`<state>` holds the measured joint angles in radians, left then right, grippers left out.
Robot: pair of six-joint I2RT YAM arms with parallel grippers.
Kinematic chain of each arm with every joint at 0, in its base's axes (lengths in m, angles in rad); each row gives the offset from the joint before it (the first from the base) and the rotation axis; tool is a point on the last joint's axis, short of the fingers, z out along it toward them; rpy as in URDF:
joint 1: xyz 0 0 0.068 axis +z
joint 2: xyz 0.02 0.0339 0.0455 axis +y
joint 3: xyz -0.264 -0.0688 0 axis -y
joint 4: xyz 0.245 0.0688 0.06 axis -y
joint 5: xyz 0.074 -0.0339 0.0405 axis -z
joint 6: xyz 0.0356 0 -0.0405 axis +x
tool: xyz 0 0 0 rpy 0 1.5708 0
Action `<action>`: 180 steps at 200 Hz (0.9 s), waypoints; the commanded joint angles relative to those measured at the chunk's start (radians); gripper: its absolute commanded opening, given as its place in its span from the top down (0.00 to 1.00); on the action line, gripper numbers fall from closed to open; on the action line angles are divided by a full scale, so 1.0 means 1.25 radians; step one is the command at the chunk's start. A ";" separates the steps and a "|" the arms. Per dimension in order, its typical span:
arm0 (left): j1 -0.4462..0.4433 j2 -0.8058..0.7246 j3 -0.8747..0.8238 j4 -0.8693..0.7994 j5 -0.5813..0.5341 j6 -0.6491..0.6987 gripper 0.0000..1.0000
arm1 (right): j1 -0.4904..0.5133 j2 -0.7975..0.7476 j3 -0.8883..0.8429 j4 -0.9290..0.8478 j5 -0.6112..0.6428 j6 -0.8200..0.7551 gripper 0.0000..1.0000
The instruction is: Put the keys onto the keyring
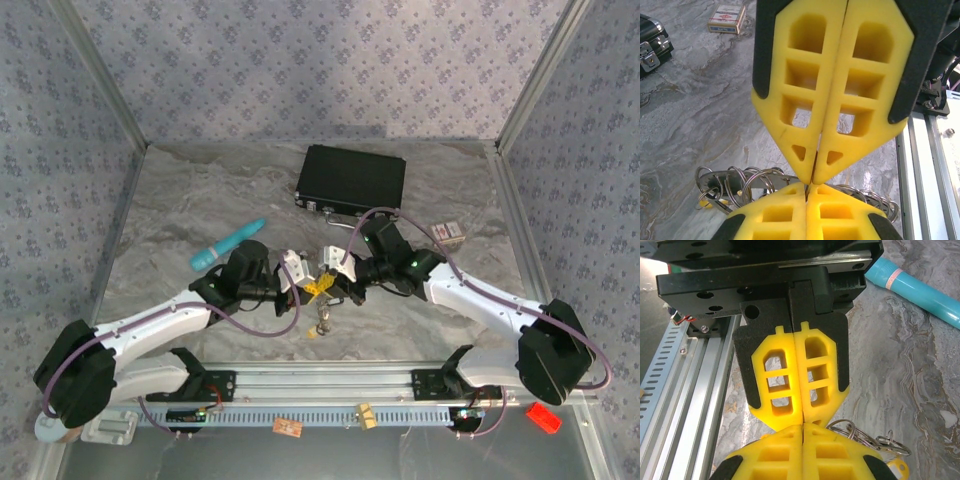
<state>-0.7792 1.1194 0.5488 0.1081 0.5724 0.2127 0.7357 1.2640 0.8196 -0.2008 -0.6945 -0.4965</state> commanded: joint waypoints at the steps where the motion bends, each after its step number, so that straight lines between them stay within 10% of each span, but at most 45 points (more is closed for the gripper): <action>1: -0.005 -0.022 -0.005 0.019 0.028 0.037 1.00 | 0.006 -0.004 0.002 -0.007 0.011 0.002 0.92; 34: -0.014 -0.031 -0.002 -0.010 0.007 0.089 1.00 | -0.009 -0.025 0.018 -0.102 0.065 -0.053 0.64; 180: -0.034 -0.030 0.002 -0.041 0.001 0.169 1.00 | 0.024 0.037 0.063 -0.112 0.016 -0.087 0.83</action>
<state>-0.8139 1.0996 0.5488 0.0685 0.5602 0.4007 0.7567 1.2968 0.8696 -0.3542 -0.6369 -0.5957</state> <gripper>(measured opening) 0.044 0.195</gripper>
